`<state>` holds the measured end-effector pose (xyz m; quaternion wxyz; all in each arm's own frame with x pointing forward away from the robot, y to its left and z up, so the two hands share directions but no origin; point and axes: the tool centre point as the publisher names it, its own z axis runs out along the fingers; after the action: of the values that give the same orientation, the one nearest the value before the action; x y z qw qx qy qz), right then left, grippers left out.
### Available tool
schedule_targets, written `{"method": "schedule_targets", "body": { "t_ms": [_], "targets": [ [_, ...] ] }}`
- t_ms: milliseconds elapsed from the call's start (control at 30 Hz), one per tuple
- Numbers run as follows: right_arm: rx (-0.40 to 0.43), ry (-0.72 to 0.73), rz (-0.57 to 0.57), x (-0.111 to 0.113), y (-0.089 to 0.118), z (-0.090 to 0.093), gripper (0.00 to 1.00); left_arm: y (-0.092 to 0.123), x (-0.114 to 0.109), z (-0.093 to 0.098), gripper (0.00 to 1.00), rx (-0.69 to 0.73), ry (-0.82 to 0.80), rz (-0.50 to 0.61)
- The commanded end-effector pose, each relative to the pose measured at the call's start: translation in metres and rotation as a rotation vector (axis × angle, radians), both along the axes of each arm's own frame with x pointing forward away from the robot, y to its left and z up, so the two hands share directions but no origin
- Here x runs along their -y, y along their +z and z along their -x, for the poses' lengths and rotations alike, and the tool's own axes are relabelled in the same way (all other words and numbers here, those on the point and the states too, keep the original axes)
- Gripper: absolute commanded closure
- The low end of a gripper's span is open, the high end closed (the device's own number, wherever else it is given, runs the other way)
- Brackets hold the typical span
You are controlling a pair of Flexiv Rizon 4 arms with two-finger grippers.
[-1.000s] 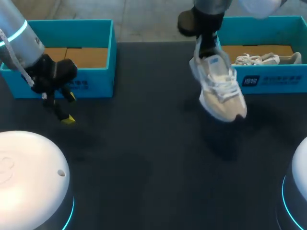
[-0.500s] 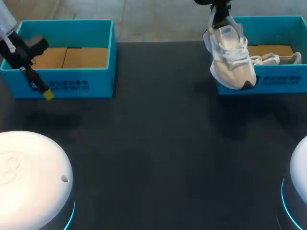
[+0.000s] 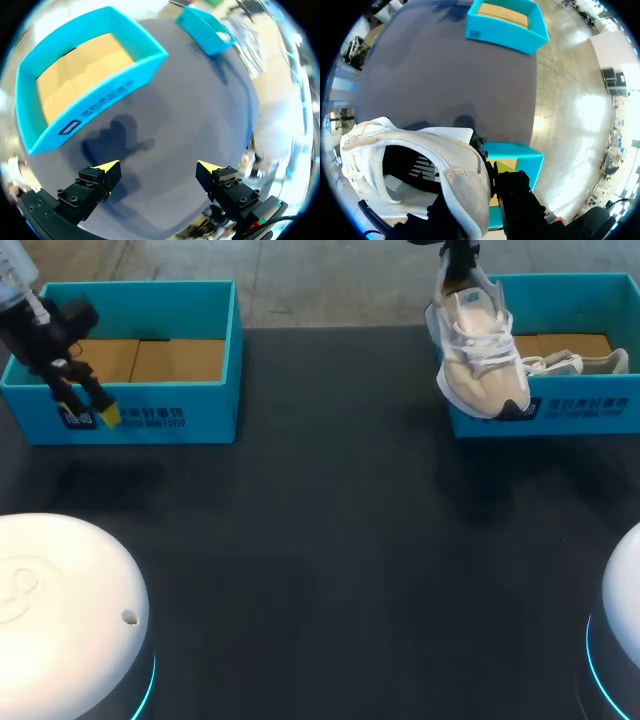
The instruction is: Take the shoe out of the shoebox, open the shoe tongue, remove and reinsert the insole, then place the shoe into the shoebox
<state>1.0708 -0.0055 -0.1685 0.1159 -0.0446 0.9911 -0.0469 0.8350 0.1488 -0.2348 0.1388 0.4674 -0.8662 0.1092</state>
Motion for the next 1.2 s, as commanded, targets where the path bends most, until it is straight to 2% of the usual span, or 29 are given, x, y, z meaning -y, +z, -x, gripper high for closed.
{"method": "schedule_targets", "body": {
  "t_ms": [33,200,267,467,633,1133,1200],
  "targets": [
    [-0.034,-0.033,0.022,0.016,0.006,-0.033,1.00,0.014,-0.019,-0.024,0.00,-0.141,0.345,-0.053],
    [-0.043,-0.081,0.062,0.044,0.015,-0.075,1.00,0.025,-0.043,-0.034,0.00,-0.168,0.458,-0.111],
    [-0.032,-0.083,0.045,0.052,0.021,-0.088,1.00,0.028,-0.051,-0.036,0.00,-0.173,0.485,-0.132],
    [0.001,-0.081,0.044,0.069,0.034,-0.117,1.00,0.036,-0.078,-0.046,0.00,-0.193,0.566,-0.160],
    [0.000,-0.087,0.076,0.083,0.032,-0.138,1.00,0.039,-0.095,-0.055,0.00,-0.225,0.621,-0.212],
    [0.000,-0.087,0.076,0.083,0.032,-0.138,1.00,0.039,-0.095,-0.055,0.00,-0.225,0.621,-0.212],
    [-0.024,-0.205,0.054,0.100,0.025,-0.144,1.00,0.039,-0.095,-0.055,0.00,-0.225,0.621,-0.212]
  ]
}}
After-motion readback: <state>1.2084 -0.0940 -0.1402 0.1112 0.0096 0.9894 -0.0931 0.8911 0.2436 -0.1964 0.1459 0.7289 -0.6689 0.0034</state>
